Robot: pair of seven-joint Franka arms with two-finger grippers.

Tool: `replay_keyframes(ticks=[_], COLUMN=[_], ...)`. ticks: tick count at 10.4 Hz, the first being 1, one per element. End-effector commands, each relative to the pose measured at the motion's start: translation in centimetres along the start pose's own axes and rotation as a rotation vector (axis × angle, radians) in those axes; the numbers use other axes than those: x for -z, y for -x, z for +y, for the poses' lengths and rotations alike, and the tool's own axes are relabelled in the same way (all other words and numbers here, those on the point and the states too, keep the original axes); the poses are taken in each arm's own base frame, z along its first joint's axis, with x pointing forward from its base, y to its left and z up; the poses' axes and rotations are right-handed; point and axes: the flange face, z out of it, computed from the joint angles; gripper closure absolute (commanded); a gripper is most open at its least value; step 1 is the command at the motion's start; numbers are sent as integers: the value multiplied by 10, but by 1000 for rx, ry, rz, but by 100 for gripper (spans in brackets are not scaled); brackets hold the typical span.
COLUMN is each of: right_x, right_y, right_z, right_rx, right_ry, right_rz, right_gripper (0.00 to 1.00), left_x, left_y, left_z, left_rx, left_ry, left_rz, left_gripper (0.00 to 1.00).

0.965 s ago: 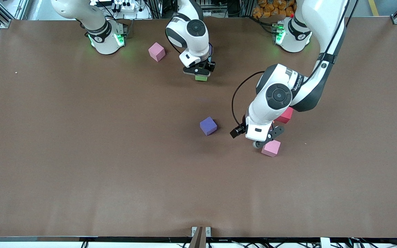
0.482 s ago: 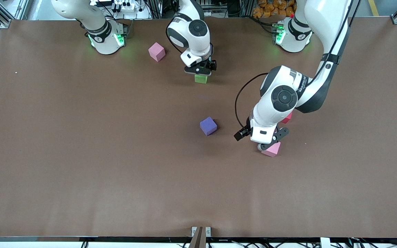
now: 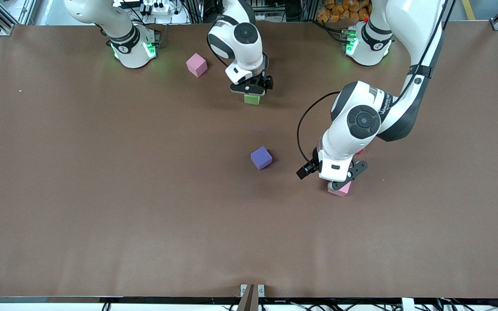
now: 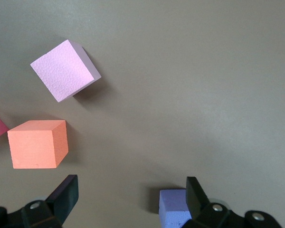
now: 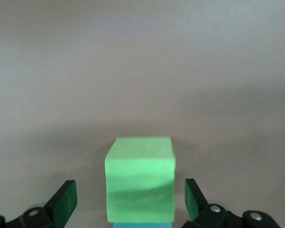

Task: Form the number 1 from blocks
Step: 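Lower the left gripper onto the second purple cube while the right gripper withdraws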

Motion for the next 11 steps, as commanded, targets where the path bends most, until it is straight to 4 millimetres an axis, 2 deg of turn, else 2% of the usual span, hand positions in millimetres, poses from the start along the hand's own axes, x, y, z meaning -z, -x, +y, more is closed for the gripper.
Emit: replay_keyframes(ticks=[1,3,5,6,7,8,9,10,11], right_x=[49,90,133,152,171,193,215,238,255], right_y=[-41,-98,-158,-197,-238,-275,-297,-318,-332], right_z=[45,83,129,163,204,241,262,284,302], right_rx=[2,69,141,164,173,142,102,64,100], right_ry=[-21,-13,-21,-18,-15,-10,-7,-7,-2], right_rz=[46,57,87,99,109,107,103,111,123], right_gripper=[0,0,0,0,0,0,0,0,0], left_x=[15,1,-24,-36,-47,-66,-77,-91,-101], left_y=[-1,8,30,51,60,78,90,94,107], left_z=[7,17,36,44,47,52,55,53,56], left_rx=[11,-20,-59,-93,-106,-127,-141,-142,-158], left_ry=[23,10,-6,-23,-37,-62,-78,-96,-105], left_rz=[-12,-19,-38,-45,-51,-62,-70,-80,-90], left_gripper=[0,0,0,0,0,0,0,0,0])
